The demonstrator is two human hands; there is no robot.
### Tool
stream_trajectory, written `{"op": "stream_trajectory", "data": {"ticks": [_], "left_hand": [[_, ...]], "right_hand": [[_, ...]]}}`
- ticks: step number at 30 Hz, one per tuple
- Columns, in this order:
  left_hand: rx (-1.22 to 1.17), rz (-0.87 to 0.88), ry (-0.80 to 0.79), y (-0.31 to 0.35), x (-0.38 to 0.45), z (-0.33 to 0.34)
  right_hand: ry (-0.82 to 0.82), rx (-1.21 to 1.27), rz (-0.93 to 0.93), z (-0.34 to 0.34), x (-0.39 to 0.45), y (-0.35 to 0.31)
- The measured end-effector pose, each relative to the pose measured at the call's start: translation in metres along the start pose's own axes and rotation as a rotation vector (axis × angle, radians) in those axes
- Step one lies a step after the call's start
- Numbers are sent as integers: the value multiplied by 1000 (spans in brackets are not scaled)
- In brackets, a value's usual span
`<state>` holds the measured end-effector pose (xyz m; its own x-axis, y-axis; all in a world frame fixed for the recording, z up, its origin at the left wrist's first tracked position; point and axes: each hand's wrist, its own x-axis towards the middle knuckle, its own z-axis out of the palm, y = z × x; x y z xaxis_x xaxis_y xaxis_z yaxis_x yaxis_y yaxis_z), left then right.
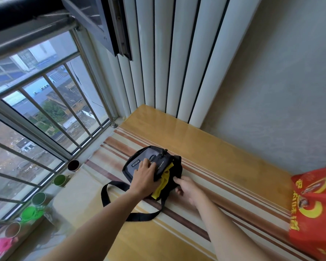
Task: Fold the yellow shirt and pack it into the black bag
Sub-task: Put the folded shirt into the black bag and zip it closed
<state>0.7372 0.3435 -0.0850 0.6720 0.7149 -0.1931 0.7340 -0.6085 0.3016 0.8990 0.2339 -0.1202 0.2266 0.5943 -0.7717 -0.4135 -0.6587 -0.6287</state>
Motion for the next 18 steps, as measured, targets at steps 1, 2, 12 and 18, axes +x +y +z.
{"op": "stream_trajectory", "data": {"ticks": [1,2,12,18], "left_hand": [[18,61,-35,3,-4,3],[44,107,-55,4,-7,7],[222,19,-26,4,-13,36],[208,-28,6,7,0,40]], "right_hand": [[29,-32,4,0,1,1],[47,-55,15,1,0,3],[189,-195,-40,-5,3,32],[269,-287,-75,-13,4,40]]}}
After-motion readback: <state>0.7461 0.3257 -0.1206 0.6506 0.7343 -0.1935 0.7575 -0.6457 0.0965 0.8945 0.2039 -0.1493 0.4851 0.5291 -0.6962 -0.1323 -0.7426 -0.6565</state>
